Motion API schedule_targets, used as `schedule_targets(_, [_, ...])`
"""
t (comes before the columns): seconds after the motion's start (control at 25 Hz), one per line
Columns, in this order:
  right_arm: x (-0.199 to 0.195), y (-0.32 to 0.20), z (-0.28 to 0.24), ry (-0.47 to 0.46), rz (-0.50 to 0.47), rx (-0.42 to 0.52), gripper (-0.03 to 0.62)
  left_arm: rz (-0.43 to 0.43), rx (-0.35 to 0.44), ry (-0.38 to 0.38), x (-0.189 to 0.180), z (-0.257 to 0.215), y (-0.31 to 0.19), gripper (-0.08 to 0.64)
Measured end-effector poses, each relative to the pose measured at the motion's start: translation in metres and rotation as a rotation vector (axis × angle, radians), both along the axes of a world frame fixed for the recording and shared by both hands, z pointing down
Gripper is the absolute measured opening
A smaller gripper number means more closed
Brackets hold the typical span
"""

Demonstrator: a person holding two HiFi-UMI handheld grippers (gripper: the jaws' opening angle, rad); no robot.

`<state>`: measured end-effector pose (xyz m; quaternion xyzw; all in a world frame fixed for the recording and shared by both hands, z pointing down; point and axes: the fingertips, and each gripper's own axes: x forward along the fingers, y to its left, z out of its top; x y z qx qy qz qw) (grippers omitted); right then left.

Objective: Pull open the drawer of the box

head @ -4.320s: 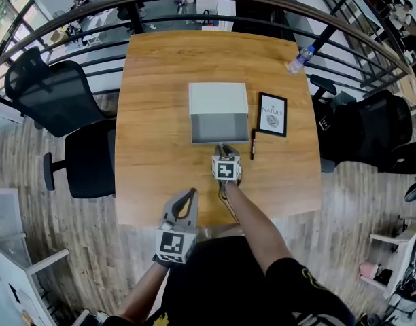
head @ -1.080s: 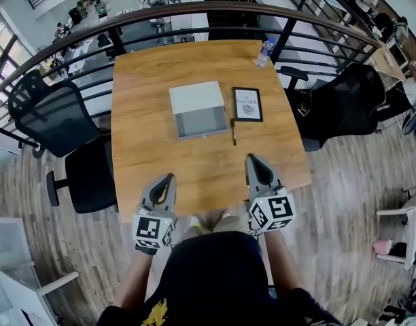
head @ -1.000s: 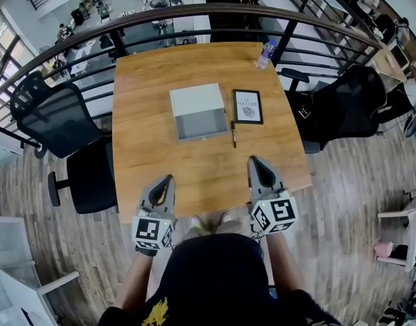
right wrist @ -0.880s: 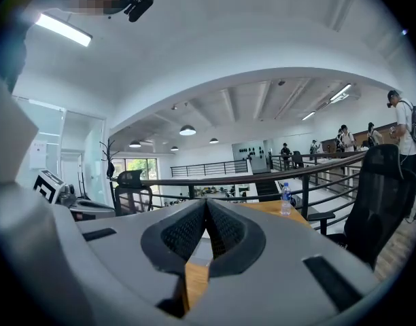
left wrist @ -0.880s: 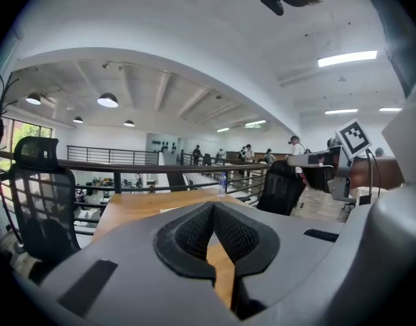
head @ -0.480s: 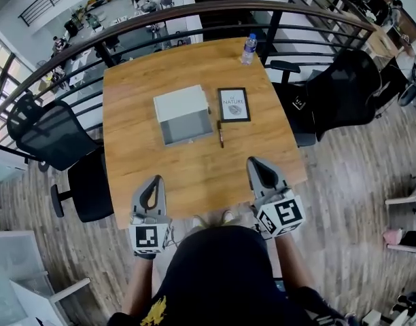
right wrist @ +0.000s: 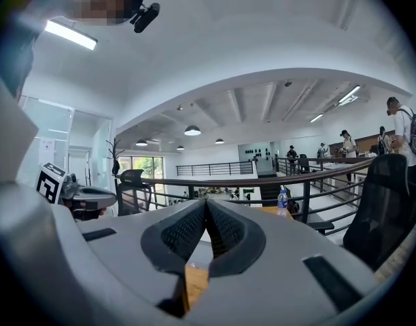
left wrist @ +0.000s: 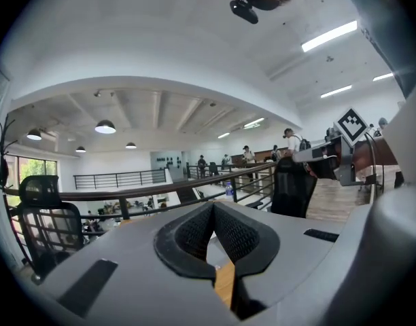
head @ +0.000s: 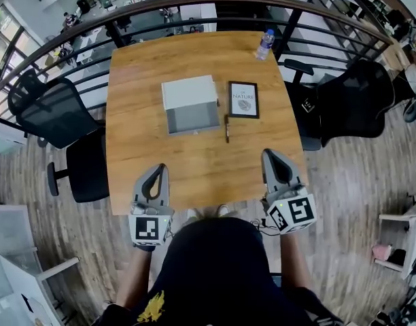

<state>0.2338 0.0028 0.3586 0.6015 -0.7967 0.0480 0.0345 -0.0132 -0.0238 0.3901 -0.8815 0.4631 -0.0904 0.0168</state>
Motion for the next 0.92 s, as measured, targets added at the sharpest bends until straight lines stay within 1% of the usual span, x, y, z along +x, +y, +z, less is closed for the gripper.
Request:
schedule_targets(0.12, [0.003, -0.006, 0.002, 0.015, -0.007, -0.005, -0.003, 0.005, -0.02, -0.019, -0.002, 0.006, -0.004, 0.017])
schedule_targets(0.28, [0.004, -0.015, -0.005, 0.054, -0.028, 0.007, -0.003, 0.061, -0.063, -0.066, 0.009, 0.014, -0.002, 0.018])
schedule_targets(0.36, [0.002, -0.015, -0.005, 0.069, -0.044, 0.001, -0.003, 0.096, -0.078, -0.111, 0.013, 0.018, 0.001, 0.018])
schedule_targets(0.44, [0.0, -0.017, -0.003, 0.09, -0.067, -0.011, -0.003, 0.106, -0.084, -0.146, 0.015, 0.021, -0.001, 0.018])
schedule_targets(0.48, [-0.001, -0.018, -0.003, 0.106, -0.074, -0.017, -0.003, 0.106, -0.081, -0.15, 0.015, 0.022, -0.002, 0.017])
schedule_targets(0.56, [-0.004, -0.019, -0.004, 0.127, -0.074, -0.017, -0.003, 0.097, -0.078, -0.112, 0.015, 0.019, -0.004, 0.018])
schedule_targets(0.6, [-0.007, -0.022, -0.004, 0.123, -0.075, -0.011, -0.003, 0.084, -0.085, -0.087, 0.011, 0.019, -0.005, 0.018])
schedule_targets(0.64, [-0.01, -0.024, -0.004, 0.11, -0.081, -0.004, -0.003, 0.074, -0.093, -0.08, 0.007, 0.02, -0.005, 0.018])
schedule_targets(0.76, [-0.01, -0.03, -0.007, 0.079, -0.102, 0.015, -0.003, 0.089, -0.08, -0.131, 0.004, 0.029, -0.002, 0.018])
schedule_targets(0.92, [-0.002, -0.032, -0.009, 0.106, -0.124, 0.032, -0.003, 0.106, -0.064, -0.16, 0.012, 0.048, 0.005, 0.018])
